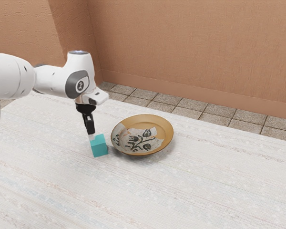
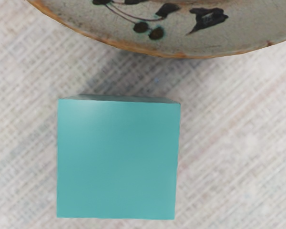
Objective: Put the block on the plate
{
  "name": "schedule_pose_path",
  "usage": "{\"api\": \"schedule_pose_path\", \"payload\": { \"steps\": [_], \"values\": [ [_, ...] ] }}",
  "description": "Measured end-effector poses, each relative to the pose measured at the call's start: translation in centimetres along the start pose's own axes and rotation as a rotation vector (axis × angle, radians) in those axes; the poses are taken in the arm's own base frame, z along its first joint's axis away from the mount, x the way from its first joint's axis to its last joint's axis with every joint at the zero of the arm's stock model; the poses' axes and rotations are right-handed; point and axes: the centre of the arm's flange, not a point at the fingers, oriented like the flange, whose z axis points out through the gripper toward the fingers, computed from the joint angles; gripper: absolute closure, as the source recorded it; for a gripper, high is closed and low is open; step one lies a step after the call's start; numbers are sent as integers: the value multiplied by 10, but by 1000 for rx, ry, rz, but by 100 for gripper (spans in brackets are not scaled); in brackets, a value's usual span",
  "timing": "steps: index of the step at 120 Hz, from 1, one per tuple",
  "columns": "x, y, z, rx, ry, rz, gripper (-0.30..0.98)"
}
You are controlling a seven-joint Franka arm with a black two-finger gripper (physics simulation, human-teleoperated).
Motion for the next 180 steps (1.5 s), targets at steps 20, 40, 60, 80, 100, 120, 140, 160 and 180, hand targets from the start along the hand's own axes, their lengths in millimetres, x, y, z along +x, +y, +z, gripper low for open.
{"api": "schedule_pose_path", "payload": {
  "steps": [20,40,60,80,100,120,140,160,180],
  "values": [
    [2,-8,14,-7,26,47,0],
    [7,-11,34,-29,47,54,0],
    [14,-14,51,-8,64,64,0],
    [17,-12,66,11,74,73,0],
    [20,-11,76,20,78,81,0],
    [22,-11,75,34,89,86,30],
    [19,-11,62,48,102,88,30],
    [6,-2,11,76,144,91,30],
    [3,10,-34,96,177,110,30]
  ]
}}
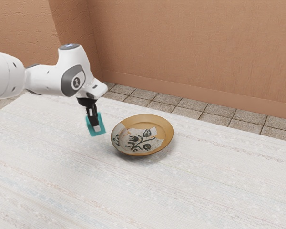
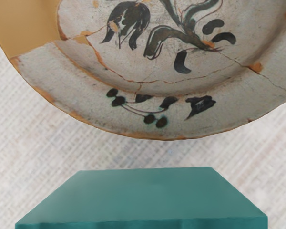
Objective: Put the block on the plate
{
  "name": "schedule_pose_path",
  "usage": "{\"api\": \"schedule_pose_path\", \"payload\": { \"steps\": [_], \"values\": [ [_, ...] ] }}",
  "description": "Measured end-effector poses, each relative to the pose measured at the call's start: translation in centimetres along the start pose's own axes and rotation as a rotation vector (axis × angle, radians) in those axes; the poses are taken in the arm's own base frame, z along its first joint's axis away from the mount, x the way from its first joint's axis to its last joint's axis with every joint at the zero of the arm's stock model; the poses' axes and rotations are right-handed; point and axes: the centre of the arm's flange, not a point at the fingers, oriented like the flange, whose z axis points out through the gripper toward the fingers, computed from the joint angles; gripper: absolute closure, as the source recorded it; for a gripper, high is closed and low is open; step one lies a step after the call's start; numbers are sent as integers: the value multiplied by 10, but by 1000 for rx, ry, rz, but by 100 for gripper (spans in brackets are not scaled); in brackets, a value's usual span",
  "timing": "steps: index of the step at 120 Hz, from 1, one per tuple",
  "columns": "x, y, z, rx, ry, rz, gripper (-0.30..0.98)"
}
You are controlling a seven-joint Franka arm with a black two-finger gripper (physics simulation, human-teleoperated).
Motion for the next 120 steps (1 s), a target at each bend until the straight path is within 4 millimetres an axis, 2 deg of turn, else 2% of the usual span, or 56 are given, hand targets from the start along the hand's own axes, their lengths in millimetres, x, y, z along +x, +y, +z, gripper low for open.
{"api": "schedule_pose_path", "payload": {
  "steps": [16,32,43,58,75,91,108,120],
  "values": [
    [38,22,-15,7,14,71,30],
    [84,36,-15,19,21,140,30],
    [115,42,-6,26,23,178,30],
    [138,42,22,18,8,201,30],
    [152,46,60,-6,-16,217,30],
    [152,47,78,-16,-29,217,27],
    [154,48,74,-8,-20,220,14],
    [156,47,45,15,10,218,9]
  ]
}}
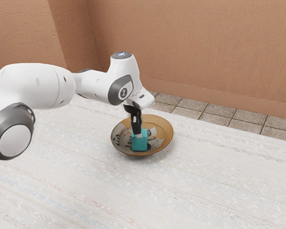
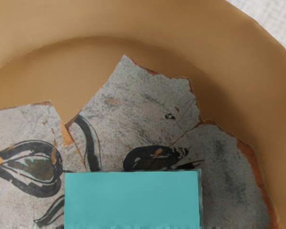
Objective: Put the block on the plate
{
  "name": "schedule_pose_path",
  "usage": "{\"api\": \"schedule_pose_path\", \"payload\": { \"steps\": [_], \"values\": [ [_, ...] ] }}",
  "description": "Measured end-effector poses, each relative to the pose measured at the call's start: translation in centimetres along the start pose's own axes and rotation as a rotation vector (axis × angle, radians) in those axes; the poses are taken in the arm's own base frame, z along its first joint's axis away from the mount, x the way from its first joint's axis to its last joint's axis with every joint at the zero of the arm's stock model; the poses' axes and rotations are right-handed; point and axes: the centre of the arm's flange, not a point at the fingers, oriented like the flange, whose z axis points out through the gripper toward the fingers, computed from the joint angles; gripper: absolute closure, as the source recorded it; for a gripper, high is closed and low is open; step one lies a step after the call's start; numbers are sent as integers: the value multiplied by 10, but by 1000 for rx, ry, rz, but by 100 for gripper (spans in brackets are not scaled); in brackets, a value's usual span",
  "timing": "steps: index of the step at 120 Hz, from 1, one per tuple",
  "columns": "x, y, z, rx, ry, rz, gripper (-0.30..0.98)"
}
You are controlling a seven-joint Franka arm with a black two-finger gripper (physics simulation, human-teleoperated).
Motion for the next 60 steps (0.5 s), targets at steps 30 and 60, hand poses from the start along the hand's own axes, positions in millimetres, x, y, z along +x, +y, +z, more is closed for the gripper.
{"api": "schedule_pose_path", "payload": {
  "steps": [30,60],
  "values": [
    [-31,-3,-92,-7,4,-101,3],
    [-61,25,-204,-34,-25,-272,1]
  ]
}}
